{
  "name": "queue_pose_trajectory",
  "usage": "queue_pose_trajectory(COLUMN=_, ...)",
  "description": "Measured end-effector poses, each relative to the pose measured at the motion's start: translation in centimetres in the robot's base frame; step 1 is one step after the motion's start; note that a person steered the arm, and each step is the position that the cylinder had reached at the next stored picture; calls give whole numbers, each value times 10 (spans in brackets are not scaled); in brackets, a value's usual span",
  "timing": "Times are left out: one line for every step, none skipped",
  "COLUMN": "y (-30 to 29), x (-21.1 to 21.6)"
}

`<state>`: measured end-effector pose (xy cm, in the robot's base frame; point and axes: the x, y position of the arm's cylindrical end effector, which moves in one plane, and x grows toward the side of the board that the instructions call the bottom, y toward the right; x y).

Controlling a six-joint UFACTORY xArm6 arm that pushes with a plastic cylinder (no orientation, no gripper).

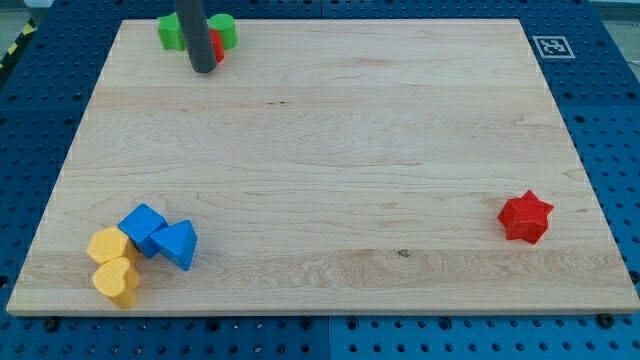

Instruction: Move the red star closer to the red circle

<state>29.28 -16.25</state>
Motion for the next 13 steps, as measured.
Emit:
queue_pose_trajectory(y=-1, x=8)
queue_pose_trajectory(y=-1, x=29)
queue_pose_trajectory(y=-1, x=63)
queue_pose_trajectory(y=7, x=93)
queue_pose_trajectory(y=85, x=97)
queue_pose_trajectory(y=190, x=98)
queue_pose_trajectory(y=315, x=115)
queue_pose_trajectory(y=431, x=141)
queue_pose_trajectory(y=507, x=194)
queue_pose_trajectory(y=496, x=238)
queue_pose_trajectory(y=437, x=257)
queue_pose_trajectory(y=425, x=267)
queue_pose_trajectory(y=403, x=268)
